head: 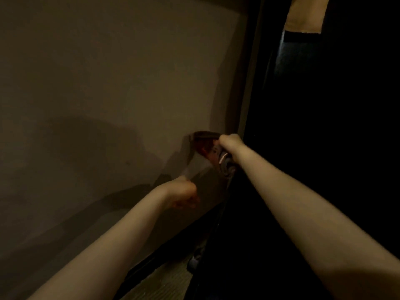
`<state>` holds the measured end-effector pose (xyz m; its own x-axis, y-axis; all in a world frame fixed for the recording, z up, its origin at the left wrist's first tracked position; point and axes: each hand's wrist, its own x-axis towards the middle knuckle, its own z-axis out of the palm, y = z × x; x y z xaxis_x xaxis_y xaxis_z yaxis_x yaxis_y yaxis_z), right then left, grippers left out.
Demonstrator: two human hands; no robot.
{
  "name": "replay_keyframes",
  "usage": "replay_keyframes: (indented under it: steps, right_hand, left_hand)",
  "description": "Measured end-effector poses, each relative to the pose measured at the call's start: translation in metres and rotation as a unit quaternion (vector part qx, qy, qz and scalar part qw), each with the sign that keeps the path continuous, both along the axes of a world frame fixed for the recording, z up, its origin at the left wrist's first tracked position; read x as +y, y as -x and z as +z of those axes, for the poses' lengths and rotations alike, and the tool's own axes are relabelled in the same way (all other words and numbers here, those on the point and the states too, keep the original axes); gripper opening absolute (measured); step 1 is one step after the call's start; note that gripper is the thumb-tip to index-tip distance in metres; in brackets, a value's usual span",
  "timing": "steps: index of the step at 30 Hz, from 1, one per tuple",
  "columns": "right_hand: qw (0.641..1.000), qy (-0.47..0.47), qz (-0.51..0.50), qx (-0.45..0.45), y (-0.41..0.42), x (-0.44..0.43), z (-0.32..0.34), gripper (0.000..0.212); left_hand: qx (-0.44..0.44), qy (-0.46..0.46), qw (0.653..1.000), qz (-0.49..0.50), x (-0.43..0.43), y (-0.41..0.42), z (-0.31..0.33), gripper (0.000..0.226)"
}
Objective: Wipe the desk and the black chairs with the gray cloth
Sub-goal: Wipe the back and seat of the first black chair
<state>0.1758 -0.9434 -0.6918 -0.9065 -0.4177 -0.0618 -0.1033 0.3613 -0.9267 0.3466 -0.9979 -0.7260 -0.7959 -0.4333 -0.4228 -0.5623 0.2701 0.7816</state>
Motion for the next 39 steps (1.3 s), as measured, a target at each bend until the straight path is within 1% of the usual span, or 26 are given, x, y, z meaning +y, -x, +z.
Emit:
replay_keyframes:
  steps: [2, 4, 5, 7, 9, 12, 14, 18, 19, 23, 25, 27, 29, 30, 31, 32, 34, 35, 37, 39]
  right_hand:
    - [0.996, -0.072, -0.027, 0.05, 0.011, 0.024, 0.006, 0.039]
    - [0.982, -0.157, -0.05, 0.09, 0.011, 0.046, 0.0, 0.037]
    - [0.978, -0.177, -0.053, 0.1, 0.008, 0.054, -0.006, 0.037]
    - [0.971, -0.186, -0.052, 0.141, -0.006, 0.059, -0.016, 0.035]
    - [0.962, -0.198, -0.025, 0.187, -0.022, 0.057, -0.021, 0.032]
    - [0.956, -0.196, -0.004, 0.219, -0.041, 0.057, -0.025, 0.028]
    - [0.953, -0.197, -0.016, 0.229, -0.053, 0.06, -0.028, 0.029]
    - [0.954, -0.196, -0.018, 0.227, -0.078, 0.059, -0.029, 0.03]
    - [0.955, -0.196, -0.014, 0.221, -0.085, 0.058, -0.029, 0.029]
    - [0.961, -0.183, 0.014, 0.206, -0.118, 0.061, -0.031, 0.028]
    - [0.964, -0.177, 0.019, 0.199, -0.136, 0.065, -0.031, 0.029]
    - [0.97, -0.161, 0.019, 0.181, -0.152, 0.069, -0.029, 0.031]
    - [0.98, -0.139, 0.023, 0.142, -0.167, 0.074, -0.026, 0.032]
    - [0.985, -0.128, 0.027, 0.108, -0.176, 0.073, -0.024, 0.033]
    - [0.992, -0.109, 0.033, 0.054, -0.184, 0.073, -0.023, 0.034]
    - [0.996, -0.078, 0.04, -0.019, -0.191, 0.072, -0.024, 0.035]
    - [0.984, 0.008, 0.042, -0.175, -0.202, 0.069, -0.027, 0.038]
    - [0.974, 0.036, 0.036, -0.222, -0.205, 0.069, -0.027, 0.04]
    - [0.967, 0.066, 0.035, -0.244, -0.199, 0.068, -0.024, 0.04]
    - [0.967, 0.093, 0.033, -0.237, -0.185, 0.066, -0.019, 0.04]
  left_hand:
    - [-0.005, -0.023, 1.0, -0.015, 0.008, 0.003, 0.001, 0.014]
    - [-0.011, -0.014, 1.0, -0.018, 0.016, 0.005, 0.001, 0.017]
    - [-0.014, -0.009, 1.0, -0.013, 0.019, 0.005, 0.0, 0.017]
    - [-0.009, -0.013, 1.0, 0.001, 0.021, 0.003, -0.002, 0.013]
    - [0.001, -0.02, 1.0, 0.022, 0.022, -0.001, -0.003, 0.009]
    - [0.005, -0.018, 0.999, 0.05, 0.024, -0.011, -0.001, 0.015]
    - [0.012, -0.013, 0.997, 0.075, 0.028, -0.018, 0.003, 0.017]
    - [0.005, 0.015, 0.995, 0.102, 0.031, -0.032, 0.01, 0.034]
    - [0.006, 0.017, 0.994, 0.11, 0.031, -0.036, 0.01, 0.033]
    - [0.011, 0.027, 0.989, 0.146, 0.035, -0.056, 0.013, 0.017]
    - [0.006, 0.025, 0.987, 0.158, 0.038, -0.063, 0.012, 0.021]
    - [0.001, 0.024, 0.986, 0.167, 0.038, -0.066, 0.011, 0.023]
    - [0.001, 0.028, 0.983, 0.179, 0.043, -0.067, 0.014, 0.012]
    - [0.006, 0.033, 0.983, 0.182, 0.047, -0.069, 0.017, 0.012]
    - [0.011, 0.041, 0.983, 0.181, 0.051, -0.071, 0.019, 0.017]
    - [0.005, 0.06, 0.982, 0.178, 0.054, -0.074, 0.022, 0.022]
    - [-0.018, 0.108, 0.979, 0.175, 0.053, -0.082, 0.029, 0.026]
    - [-0.027, 0.125, 0.975, 0.181, 0.05, -0.088, 0.034, 0.025]
    - [-0.036, 0.142, 0.968, 0.202, 0.039, -0.099, 0.044, 0.021]
    - [-0.022, 0.161, 0.963, 0.216, 0.026, -0.103, 0.05, 0.023]
